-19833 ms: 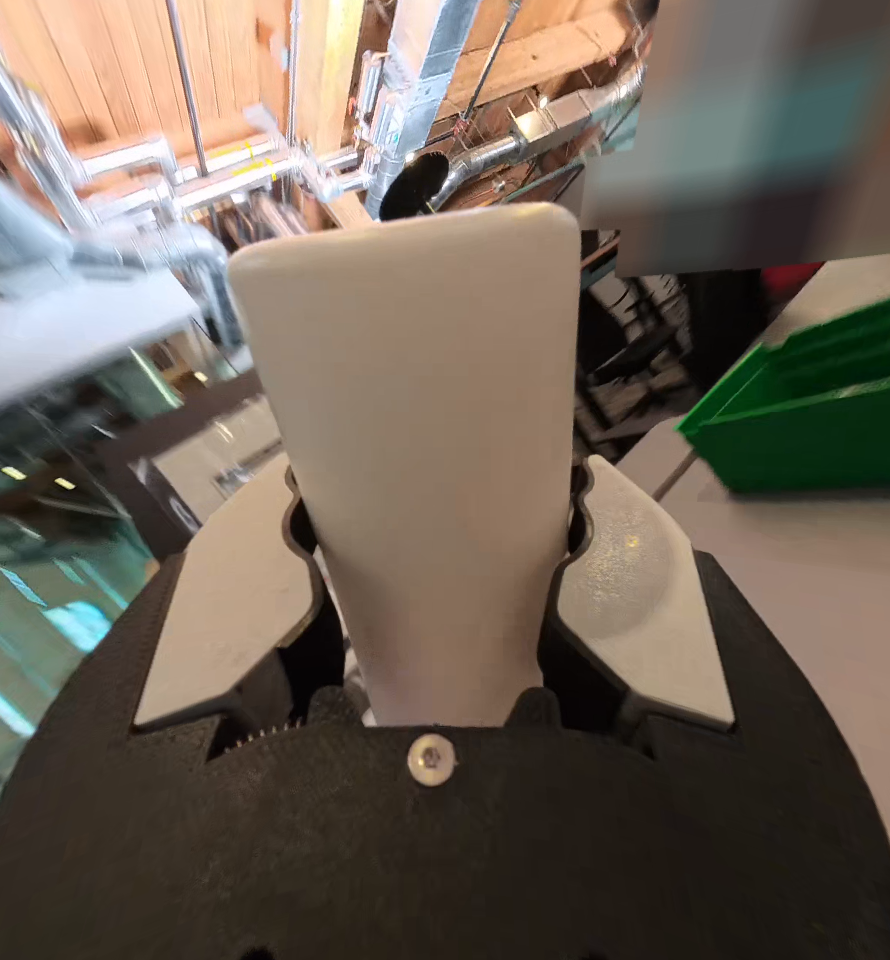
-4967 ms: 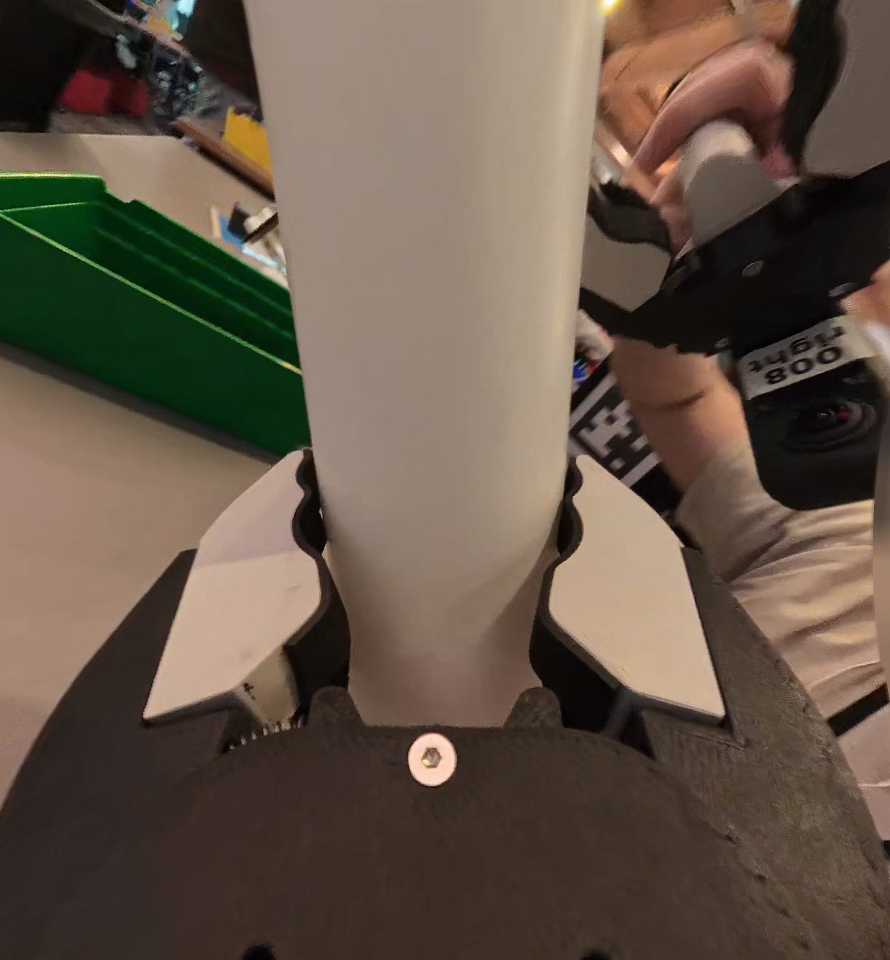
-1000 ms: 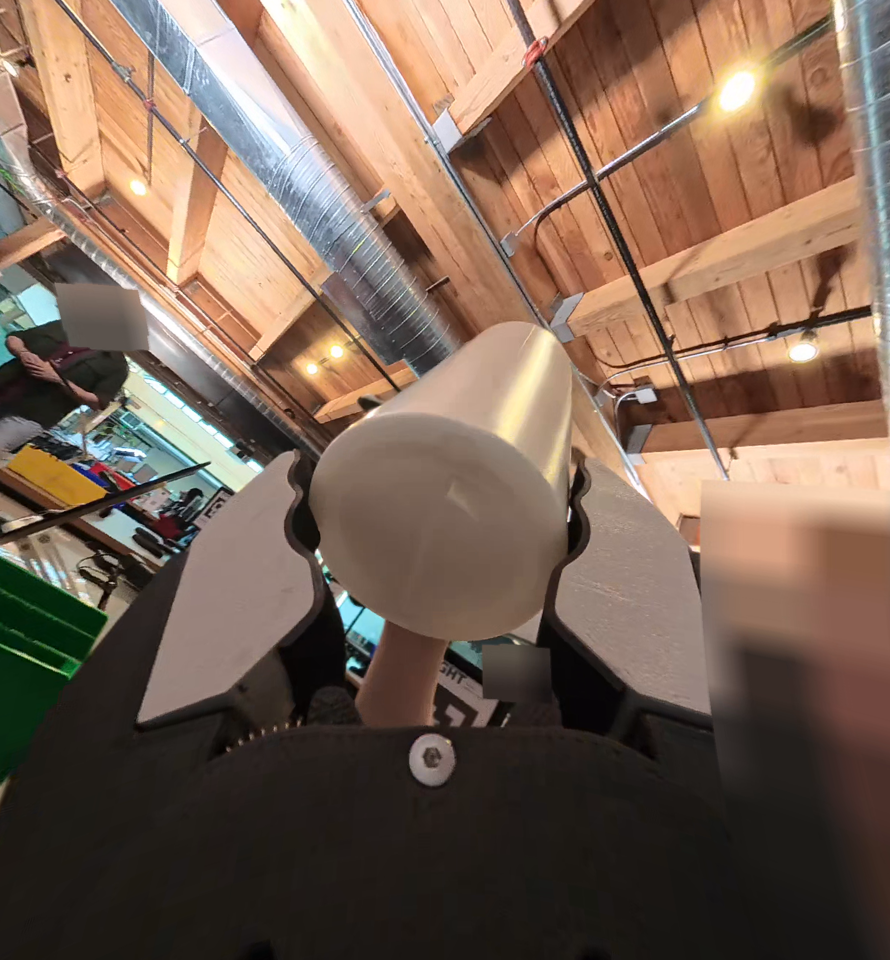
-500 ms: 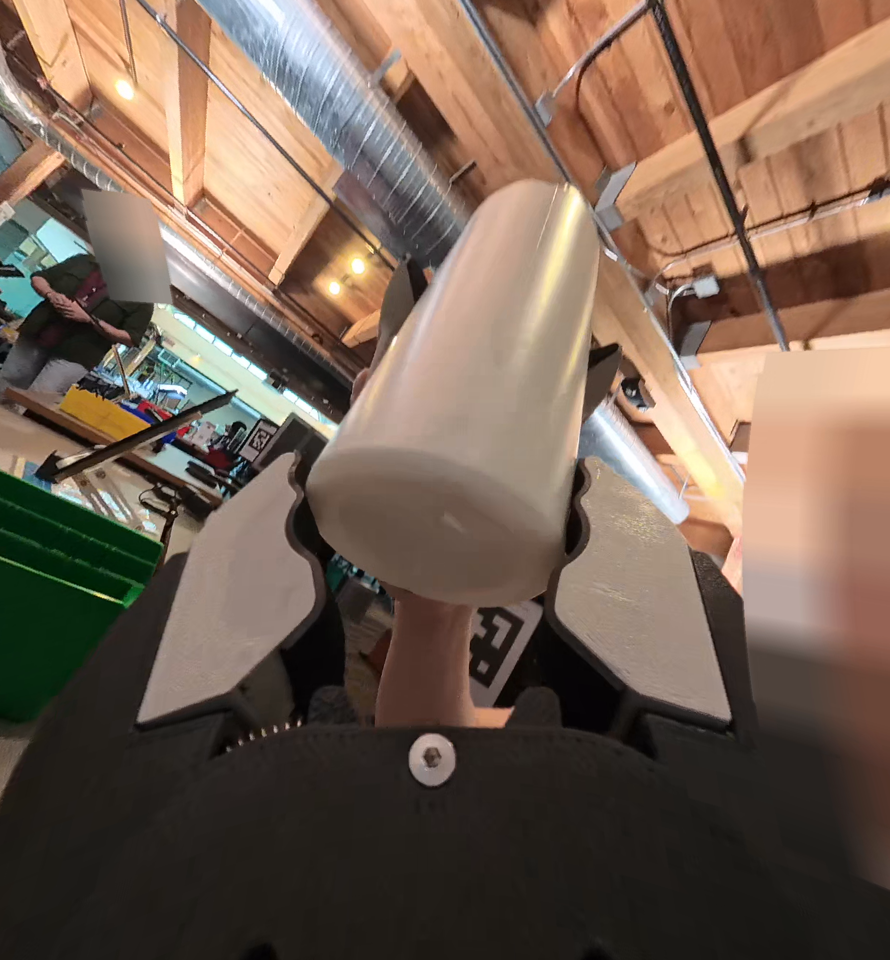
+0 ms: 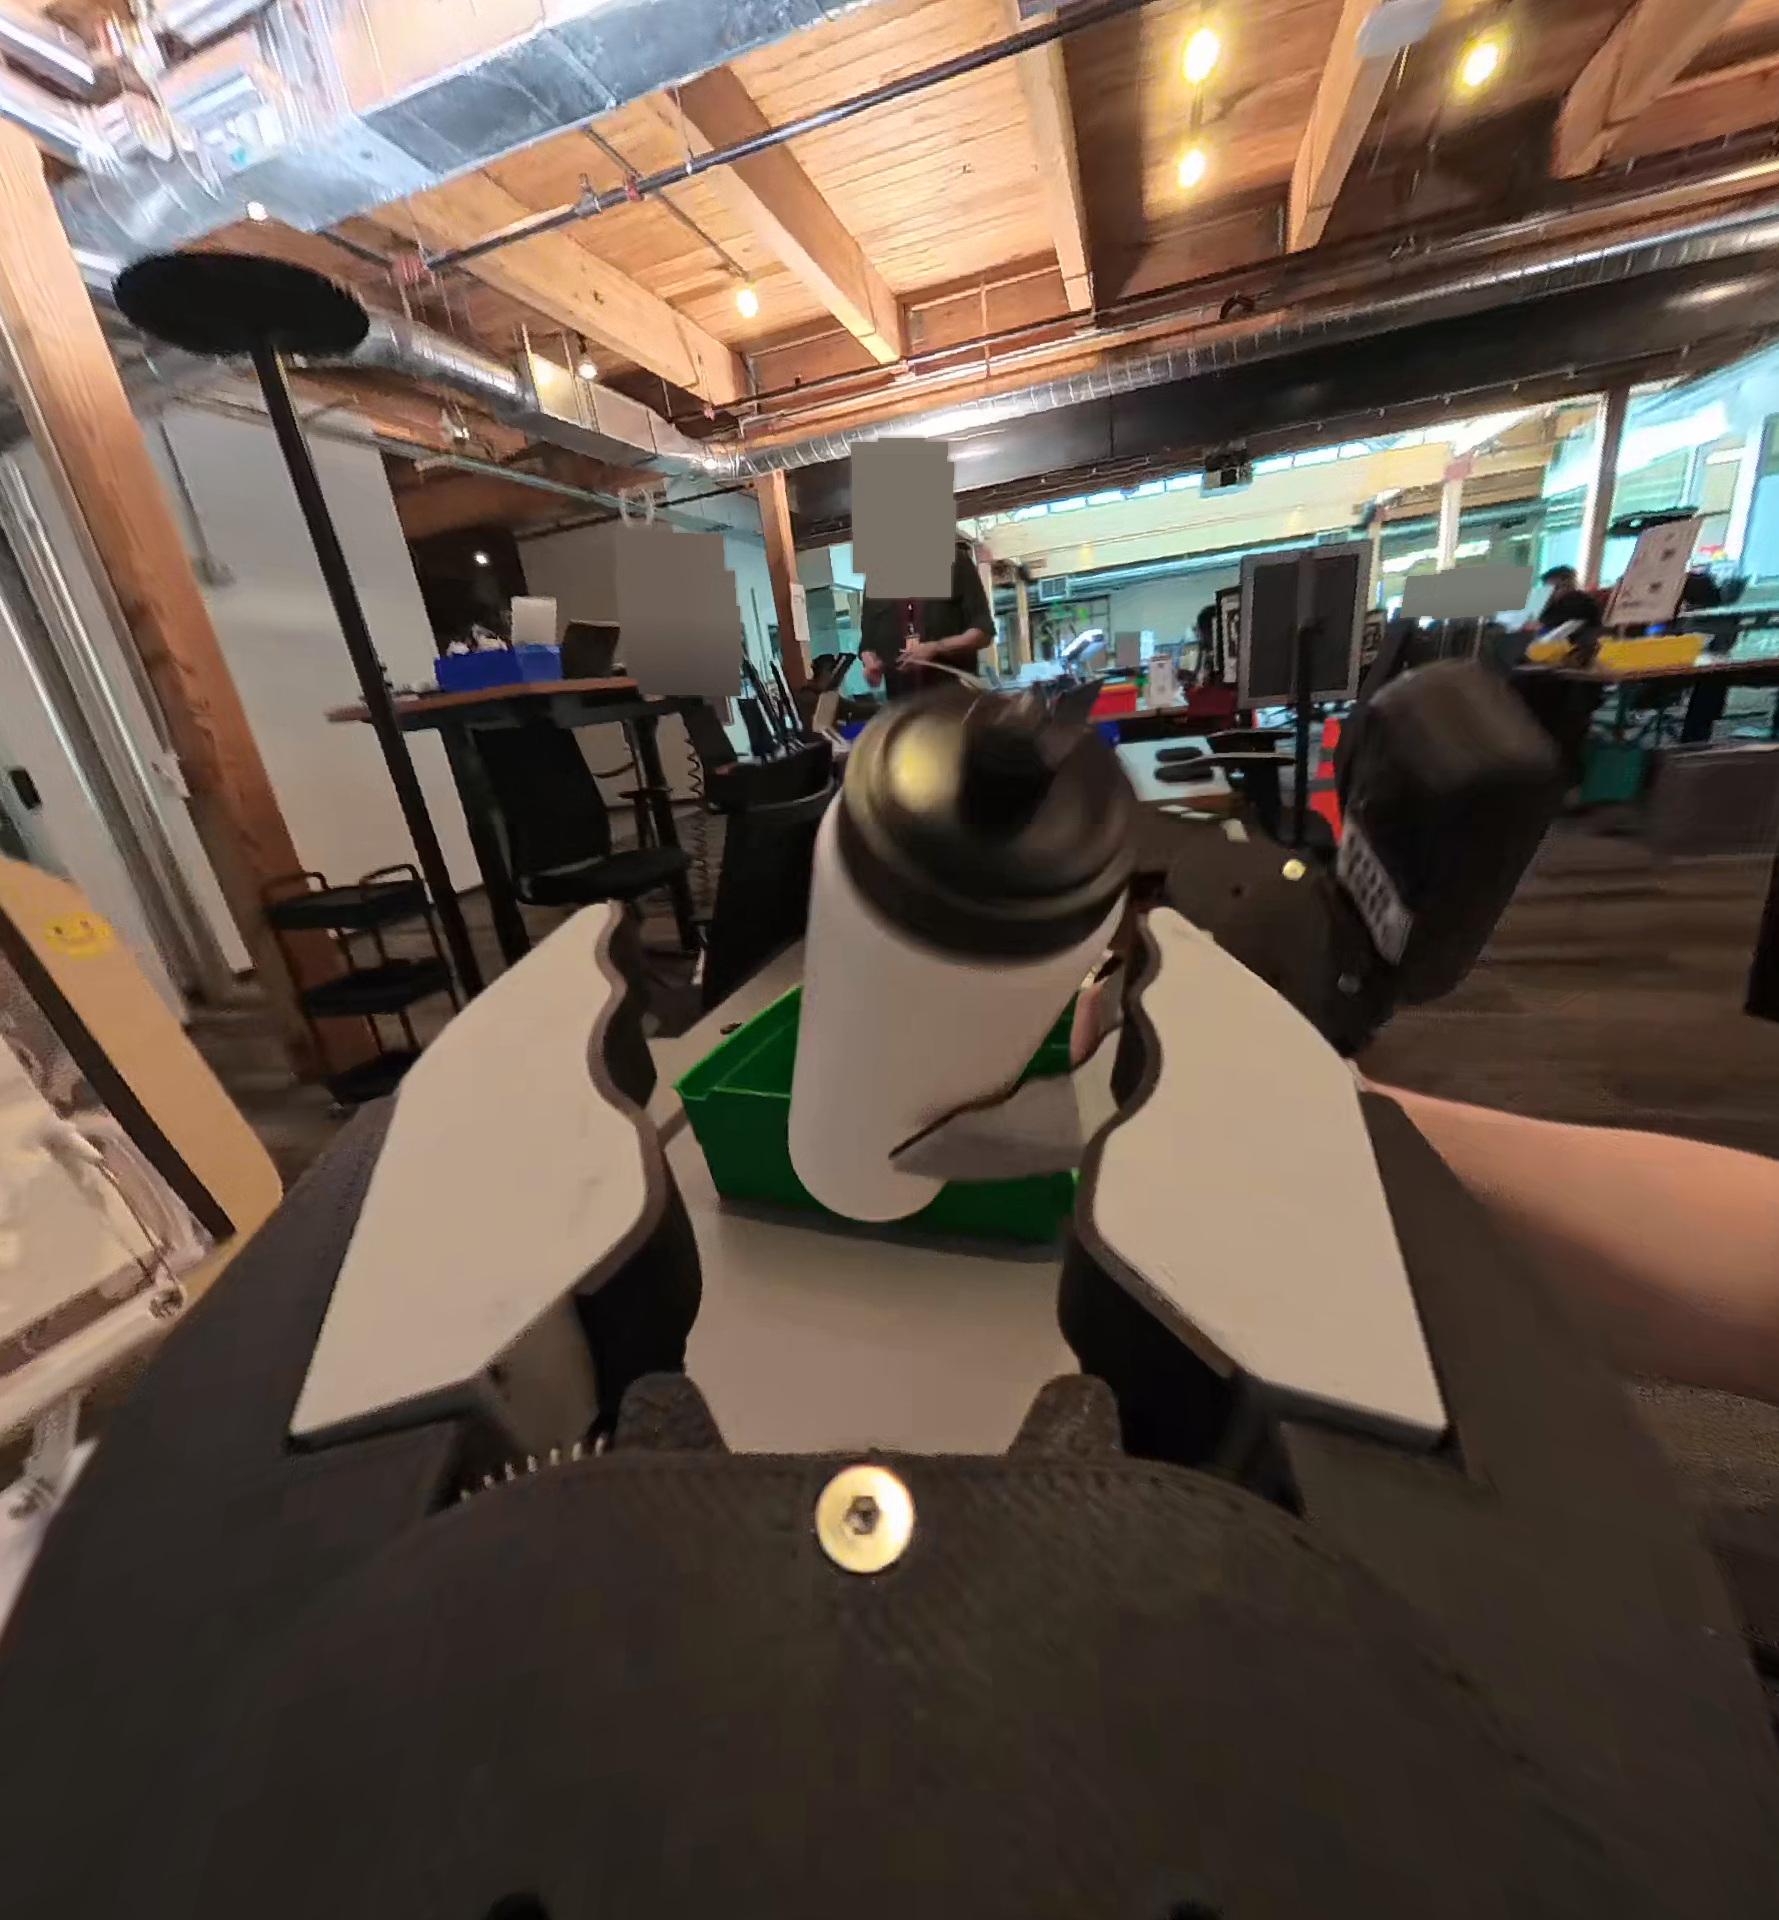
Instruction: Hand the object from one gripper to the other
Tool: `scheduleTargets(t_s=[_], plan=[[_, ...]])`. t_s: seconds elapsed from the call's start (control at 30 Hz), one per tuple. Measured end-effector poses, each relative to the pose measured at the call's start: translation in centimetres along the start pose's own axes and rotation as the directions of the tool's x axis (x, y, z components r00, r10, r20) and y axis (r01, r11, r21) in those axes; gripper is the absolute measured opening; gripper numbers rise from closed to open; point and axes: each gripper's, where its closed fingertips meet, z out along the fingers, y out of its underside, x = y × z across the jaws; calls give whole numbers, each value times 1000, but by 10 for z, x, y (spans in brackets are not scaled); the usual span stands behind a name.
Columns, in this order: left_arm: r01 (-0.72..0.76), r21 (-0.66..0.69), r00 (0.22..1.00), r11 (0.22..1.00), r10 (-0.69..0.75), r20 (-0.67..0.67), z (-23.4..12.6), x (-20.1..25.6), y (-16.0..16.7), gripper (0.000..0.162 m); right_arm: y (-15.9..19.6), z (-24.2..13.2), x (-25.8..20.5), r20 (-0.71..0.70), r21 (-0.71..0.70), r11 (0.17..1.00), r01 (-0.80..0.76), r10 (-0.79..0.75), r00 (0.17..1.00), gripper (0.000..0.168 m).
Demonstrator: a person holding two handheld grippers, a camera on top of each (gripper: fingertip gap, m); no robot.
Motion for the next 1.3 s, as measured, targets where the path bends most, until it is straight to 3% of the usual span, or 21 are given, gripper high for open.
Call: scheduleTargets(t_s=[0.07, 0.2, 0.33, 0.43, 0.63, 0.87, 0.93, 1.07, 1.3], plan=[[-64, 15, 998, 998, 63, 30, 1, 12, -7, 81, 5, 2, -8, -17, -26, 995, 97, -97, 995, 87], [-72, -76, 995, 994, 77, 62, 15, 13, 16, 101, 6, 6, -19, -14, -38, 988, 148, -149, 989, 87], [38, 27, 999, 999, -37, -11, 17, 17, 15, 83, 7, 8, -24, -2, -50, 987, 155, -155, 988, 88], [15, -63, 1000, 998, -15, 2, 24, 14, 35, 88, 6, 11, -33, 21, -47, 985, 169, -168, 986, 88], [35, -20, 999, 999, -34, 14, 23, 8, 34, 86, 7, 16, -36, 37, -56, 986, 160, -158, 987, 88], [282, -9, 959, 959, -282, -19, 16, -13, 34, 85, 12, 16, -56, 79, -45, 988, 145, -142, 987, 90], [347, 3, 937, 938, -347, -37, 10, -22, 31, 78, 12, 8, -69, 144, -20, 994, 103, -99, 985, 90], [497, -50, 862, 866, -499, -84, 2, -35, 35, 78, 6, -19, -83, 290, 62, 998, -25, 6, 957, 90], [598, -72, 789, 798, -602, -119, -5, -44, 36, 78, 35, -53, -87, 374, 102, 995, 9, -47, 926, 91]])
